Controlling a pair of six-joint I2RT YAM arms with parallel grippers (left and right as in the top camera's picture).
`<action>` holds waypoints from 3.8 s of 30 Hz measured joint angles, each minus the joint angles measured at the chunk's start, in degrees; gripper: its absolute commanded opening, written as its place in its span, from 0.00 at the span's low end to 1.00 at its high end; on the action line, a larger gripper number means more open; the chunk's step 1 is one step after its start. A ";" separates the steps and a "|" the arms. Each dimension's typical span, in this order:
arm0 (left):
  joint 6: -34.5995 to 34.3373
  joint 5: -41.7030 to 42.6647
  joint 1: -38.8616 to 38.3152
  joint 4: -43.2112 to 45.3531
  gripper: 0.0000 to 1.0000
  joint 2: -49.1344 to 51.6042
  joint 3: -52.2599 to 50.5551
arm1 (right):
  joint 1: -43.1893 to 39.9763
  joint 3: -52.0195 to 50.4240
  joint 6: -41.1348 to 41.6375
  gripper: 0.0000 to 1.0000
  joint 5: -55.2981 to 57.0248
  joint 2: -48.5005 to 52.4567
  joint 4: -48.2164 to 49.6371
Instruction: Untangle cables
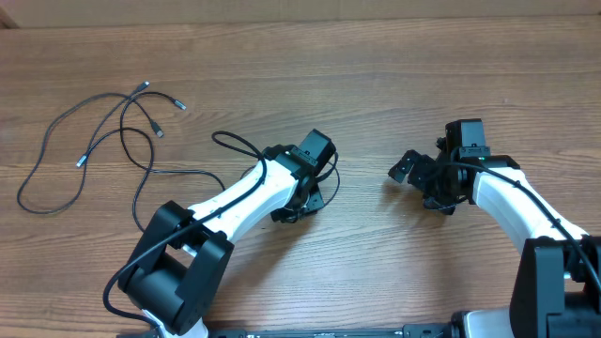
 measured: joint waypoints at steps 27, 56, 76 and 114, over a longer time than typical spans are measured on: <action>-5.09 -2.86 0.00 6.78 0.52 -0.15 -4.48 | 0.00 0.00 0.00 1.00 0.00 0.00 0.02; -3.10 -3.72 0.02 9.62 0.04 -1.40 -7.10 | 0.02 0.00 0.00 1.00 -0.02 0.00 0.02; 21.53 -8.92 4.50 -1.31 0.04 -1.40 12.07 | 0.02 0.00 -0.02 1.00 -0.02 0.00 0.00; 24.55 -7.13 52.15 -8.96 0.64 -1.40 20.59 | 0.00 0.00 0.00 1.00 -0.02 0.02 0.02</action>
